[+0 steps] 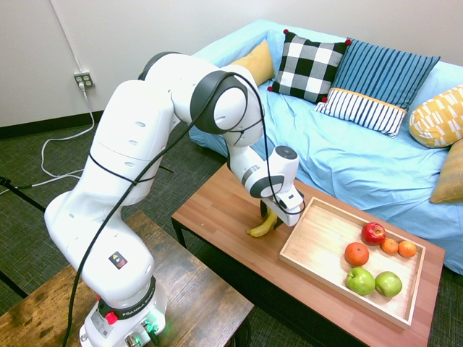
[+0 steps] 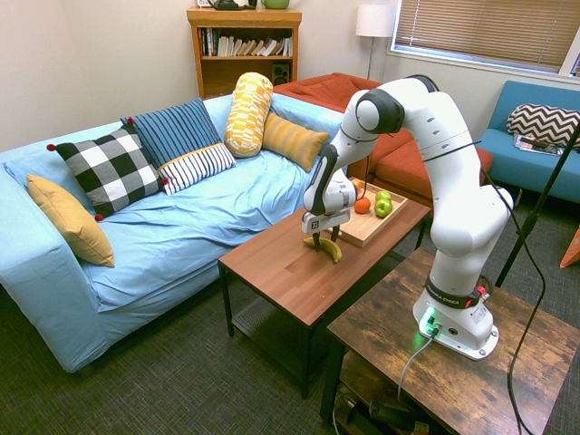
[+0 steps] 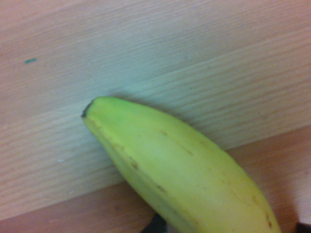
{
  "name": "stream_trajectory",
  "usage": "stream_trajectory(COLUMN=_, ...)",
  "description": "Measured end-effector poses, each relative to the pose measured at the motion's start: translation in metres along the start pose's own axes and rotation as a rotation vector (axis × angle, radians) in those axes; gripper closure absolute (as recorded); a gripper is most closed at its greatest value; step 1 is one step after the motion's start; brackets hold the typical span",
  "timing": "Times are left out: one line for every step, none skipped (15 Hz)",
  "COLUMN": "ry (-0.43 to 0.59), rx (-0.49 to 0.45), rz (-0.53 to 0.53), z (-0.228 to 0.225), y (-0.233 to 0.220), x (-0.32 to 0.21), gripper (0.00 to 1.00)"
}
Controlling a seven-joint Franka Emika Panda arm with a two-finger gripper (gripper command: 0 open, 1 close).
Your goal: Put banana in the tray
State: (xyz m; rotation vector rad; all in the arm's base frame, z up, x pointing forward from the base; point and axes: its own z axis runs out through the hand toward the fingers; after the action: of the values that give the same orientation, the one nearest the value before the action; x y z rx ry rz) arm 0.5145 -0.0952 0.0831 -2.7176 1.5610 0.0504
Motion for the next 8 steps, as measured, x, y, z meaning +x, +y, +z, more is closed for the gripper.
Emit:
stream_trajectory(ry=-0.002, rx=0.003, rz=0.005, z=0.0000, y=0.0017, x=0.0018, gripper=1.00)
stream_trajectory(ry=-0.004, rx=0.006, rz=0.007, z=0.0000, y=0.0034, x=0.0036, gripper=1.00)
stream_trajectory(ry=-0.006, rx=0.009, rz=0.011, z=0.0000, y=0.0048, x=0.0052, gripper=1.00)
stream_trajectory(ry=-0.008, rx=0.012, rz=0.010, z=-0.0002, y=0.0058, x=0.0066, gripper=1.00)
stream_trajectory(ry=-0.011, rx=0.017, rz=0.012, z=-0.0002, y=0.0058, x=0.0069, gripper=1.00)
stream_trajectory(ry=-0.013, rx=0.022, rz=0.012, z=-0.0005, y=0.0058, x=0.0074, gripper=1.00)
stream_trajectory(ry=-0.015, rx=0.025, rz=0.013, z=-0.0008, y=0.0061, x=0.0077, gripper=1.00)
stream_trajectory(ry=-0.017, rx=0.027, rz=0.010, z=-0.0019, y=0.0057, x=0.0079, gripper=1.00)
